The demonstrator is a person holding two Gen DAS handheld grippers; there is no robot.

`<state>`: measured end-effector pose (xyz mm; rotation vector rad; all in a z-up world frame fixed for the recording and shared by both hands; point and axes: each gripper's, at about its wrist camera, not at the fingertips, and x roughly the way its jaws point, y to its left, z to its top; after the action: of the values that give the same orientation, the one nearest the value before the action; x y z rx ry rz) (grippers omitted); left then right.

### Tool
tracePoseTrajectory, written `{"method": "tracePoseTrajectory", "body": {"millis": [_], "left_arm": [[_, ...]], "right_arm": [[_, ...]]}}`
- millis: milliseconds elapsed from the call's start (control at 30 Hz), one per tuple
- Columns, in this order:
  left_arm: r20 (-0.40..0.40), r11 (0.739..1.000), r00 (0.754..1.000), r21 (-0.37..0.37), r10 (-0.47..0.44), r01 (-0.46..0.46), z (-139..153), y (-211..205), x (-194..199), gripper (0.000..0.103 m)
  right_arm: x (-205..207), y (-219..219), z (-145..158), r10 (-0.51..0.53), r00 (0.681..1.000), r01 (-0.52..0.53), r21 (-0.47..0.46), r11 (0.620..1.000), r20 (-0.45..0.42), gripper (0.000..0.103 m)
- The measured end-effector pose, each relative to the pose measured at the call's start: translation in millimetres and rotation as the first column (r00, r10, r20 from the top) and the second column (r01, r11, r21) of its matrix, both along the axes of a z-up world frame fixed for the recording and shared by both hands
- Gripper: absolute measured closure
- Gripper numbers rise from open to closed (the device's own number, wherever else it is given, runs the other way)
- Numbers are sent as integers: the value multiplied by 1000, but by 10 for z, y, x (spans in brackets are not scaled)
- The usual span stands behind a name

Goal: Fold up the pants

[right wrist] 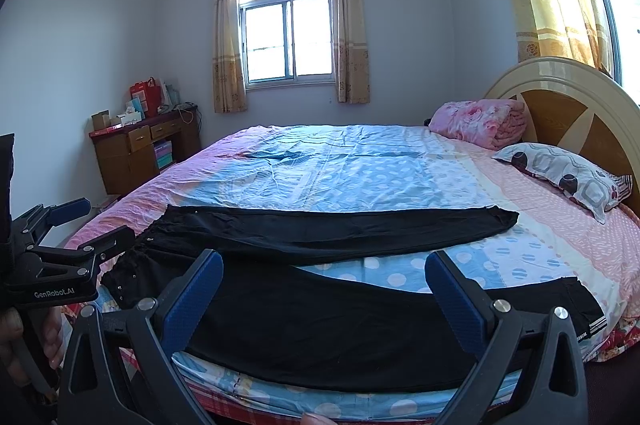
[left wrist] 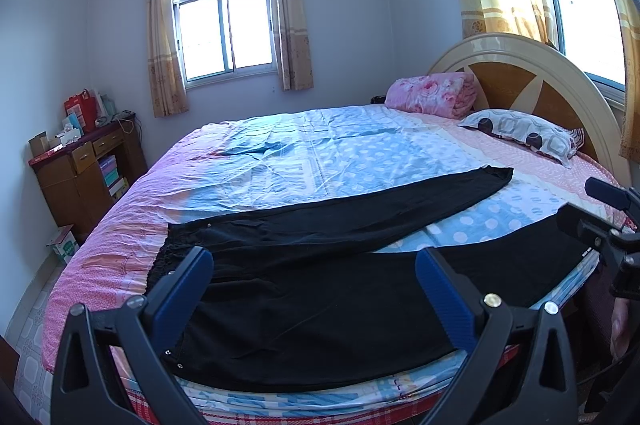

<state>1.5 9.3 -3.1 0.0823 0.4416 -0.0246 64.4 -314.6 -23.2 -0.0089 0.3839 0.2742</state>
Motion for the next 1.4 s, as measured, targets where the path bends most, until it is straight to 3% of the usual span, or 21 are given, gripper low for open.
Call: {"method": "tracePoseTrajectory", "body": {"millis": [867, 1000, 1167, 1400], "left_arm": [[-40, 1000, 999, 17, 11, -10, -164, 182, 142, 0], [-73, 997, 994, -14, 77, -78, -297, 654, 383, 0], [-163, 971, 962, -55, 220, -232, -599, 1477, 815, 0], [-238, 961, 933, 15, 271, -275, -887, 1984, 1539, 2]], "right_arm": [[60, -8, -37, 4, 1000, -4, -25, 1000, -7, 1], [224, -152, -153, -35, 999, 34, -40, 999, -10, 1], [574, -249, -537, -55, 996, 49, -83, 995, -74, 1], [1142, -457, -956, -81, 972, 65, -76, 995, -223, 1]]}}
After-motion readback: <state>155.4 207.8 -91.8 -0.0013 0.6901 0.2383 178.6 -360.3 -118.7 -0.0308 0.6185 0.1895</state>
